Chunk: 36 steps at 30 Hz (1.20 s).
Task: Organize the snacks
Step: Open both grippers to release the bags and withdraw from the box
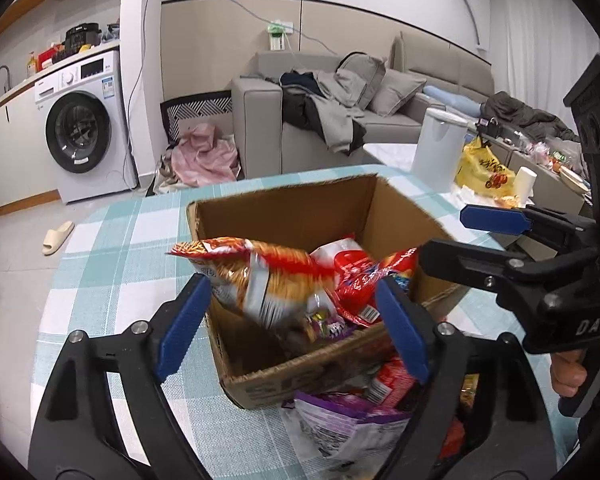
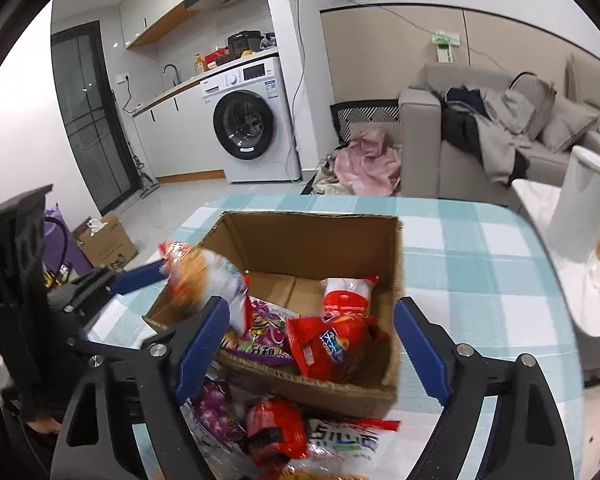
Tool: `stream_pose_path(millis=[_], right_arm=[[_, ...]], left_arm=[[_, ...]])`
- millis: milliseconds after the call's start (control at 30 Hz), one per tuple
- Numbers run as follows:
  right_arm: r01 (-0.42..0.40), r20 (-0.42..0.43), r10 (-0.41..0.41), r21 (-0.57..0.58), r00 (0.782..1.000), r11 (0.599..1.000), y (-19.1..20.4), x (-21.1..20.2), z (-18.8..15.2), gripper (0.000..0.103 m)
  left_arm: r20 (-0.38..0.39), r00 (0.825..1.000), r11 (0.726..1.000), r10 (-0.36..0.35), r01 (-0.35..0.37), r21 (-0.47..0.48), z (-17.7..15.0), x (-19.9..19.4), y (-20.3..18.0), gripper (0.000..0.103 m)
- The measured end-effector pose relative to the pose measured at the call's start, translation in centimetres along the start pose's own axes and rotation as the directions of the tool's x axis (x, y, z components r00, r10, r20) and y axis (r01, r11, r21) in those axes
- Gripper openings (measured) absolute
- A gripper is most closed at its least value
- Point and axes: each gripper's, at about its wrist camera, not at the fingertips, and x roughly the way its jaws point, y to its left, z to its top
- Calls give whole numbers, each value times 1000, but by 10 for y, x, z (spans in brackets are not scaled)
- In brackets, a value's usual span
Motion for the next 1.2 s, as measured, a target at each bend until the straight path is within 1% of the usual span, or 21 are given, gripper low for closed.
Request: stream_pose_path(millis=[33, 100, 133, 167, 200, 267, 467, 800, 933, 1033, 1200], right_arm=[[2, 0, -2, 1, 1000, 1000, 0, -3, -1, 93], [-1, 1, 1, 7, 1000, 1000, -2, -11, -5, 98], [-4, 3, 4, 10, 1000, 1000, -2, -14, -6, 100], [-9, 3, 9, 15, 1000, 1000, -3, -18, -9, 101], [-16, 1, 16, 21, 1000, 1000, -4, -22, -11, 102], [-27, -1, 27, 24, 1000, 999, -3, -29, -16, 102], [-5, 5, 5, 12, 1000, 1000, 2, -46, -29, 102], [12, -35, -9, 61, 999, 998, -7, -56, -55, 102], [18, -52, -14, 80, 999, 997, -10, -57, -65, 102], [12, -56, -7, 89, 998, 996, -12, -55, -70, 102], [18, -79, -11, 92, 997, 996, -16, -48, -72, 102]], left_arm=[[0, 1000, 1000, -2, 2, 3, 0, -5, -2, 87], [-3, 1000, 1000, 0, 0, 17, 0, -13, -7, 94], [2, 1000, 1000, 5, -5, 23, -2, -20, -8, 101], [13, 1000, 999, 17, -17, 29, -2, -26, -11, 102], [26, 999, 999, 25, -26, 36, -4, -32, -13, 102], [26, 999, 999, 29, -30, 39, -6, -42, -16, 102], [38, 999, 999, 21, -22, 31, -22, -68, -21, 102], [31, 999, 1000, 24, -23, -11, -48, -97, -6, 102], [16, 1000, 1000, 24, -24, -14, -58, -99, -5, 102], [0, 1000, 1000, 27, -27, 0, -63, -97, -8, 102], [-34, 999, 1000, 21, -21, 9, -67, -83, -9, 102]])
